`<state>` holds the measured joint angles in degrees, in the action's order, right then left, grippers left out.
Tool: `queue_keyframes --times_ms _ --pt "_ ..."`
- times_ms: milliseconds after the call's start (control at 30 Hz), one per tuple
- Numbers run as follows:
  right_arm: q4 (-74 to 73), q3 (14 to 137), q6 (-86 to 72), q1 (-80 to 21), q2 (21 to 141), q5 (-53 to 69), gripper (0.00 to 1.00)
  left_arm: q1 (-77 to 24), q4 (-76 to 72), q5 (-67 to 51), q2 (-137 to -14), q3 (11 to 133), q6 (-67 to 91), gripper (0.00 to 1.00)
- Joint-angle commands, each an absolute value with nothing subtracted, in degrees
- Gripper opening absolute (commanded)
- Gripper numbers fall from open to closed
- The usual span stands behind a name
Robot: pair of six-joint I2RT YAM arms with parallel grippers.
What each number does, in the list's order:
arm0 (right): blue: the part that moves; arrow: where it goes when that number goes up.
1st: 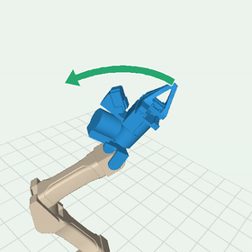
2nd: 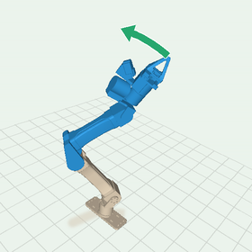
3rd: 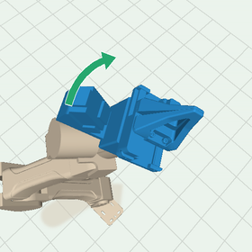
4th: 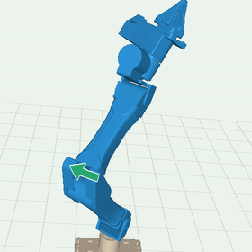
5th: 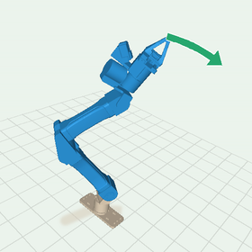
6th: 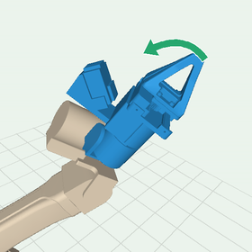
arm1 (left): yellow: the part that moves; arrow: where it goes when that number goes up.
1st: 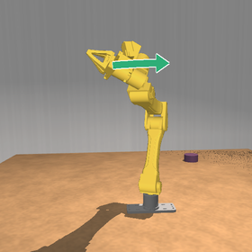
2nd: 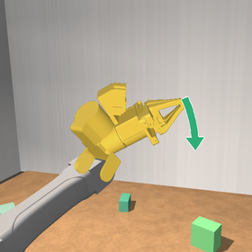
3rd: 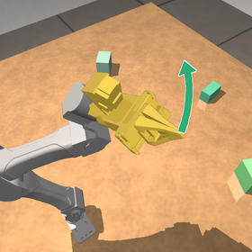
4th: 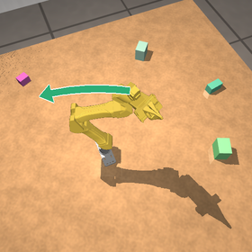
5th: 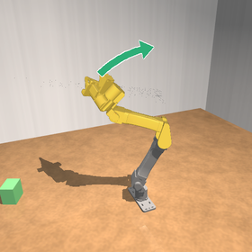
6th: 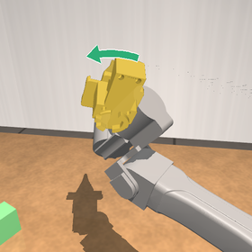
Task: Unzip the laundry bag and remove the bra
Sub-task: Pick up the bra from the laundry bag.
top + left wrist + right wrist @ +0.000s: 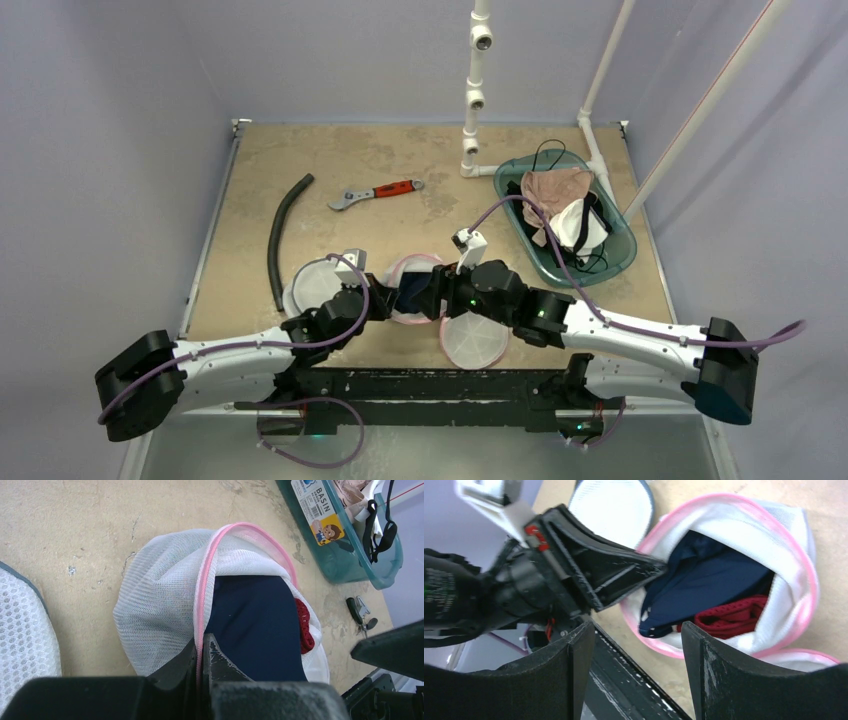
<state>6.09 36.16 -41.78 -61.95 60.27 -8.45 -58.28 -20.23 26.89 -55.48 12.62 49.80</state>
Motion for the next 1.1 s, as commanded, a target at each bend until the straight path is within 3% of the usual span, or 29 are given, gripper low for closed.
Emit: queue_keyframes --times_ms 0,400,667,1067 --pt "5.9 39.9 -42.3 -64.2 62.3 -11.8 0.67 -59.0 -24.9 29.2 -56.3 11.2 48.5 0.0" --pt "8.2 33.1 -48.0 -62.0 71.5 -12.8 0.7 -65.7 -24.1 35.4 -57.2 10.7 47.8 0.0" --pt "8.6 29.4 -49.8 -61.7 65.0 -12.5 0.7 -68.0 -24.5 37.0 -57.3 10.0 48.3 0.0" --pt "0.4 39.9 -49.3 -61.7 57.5 -16.1 0.69 -69.3 -24.2 38.7 -57.6 11.5 47.7 0.0"
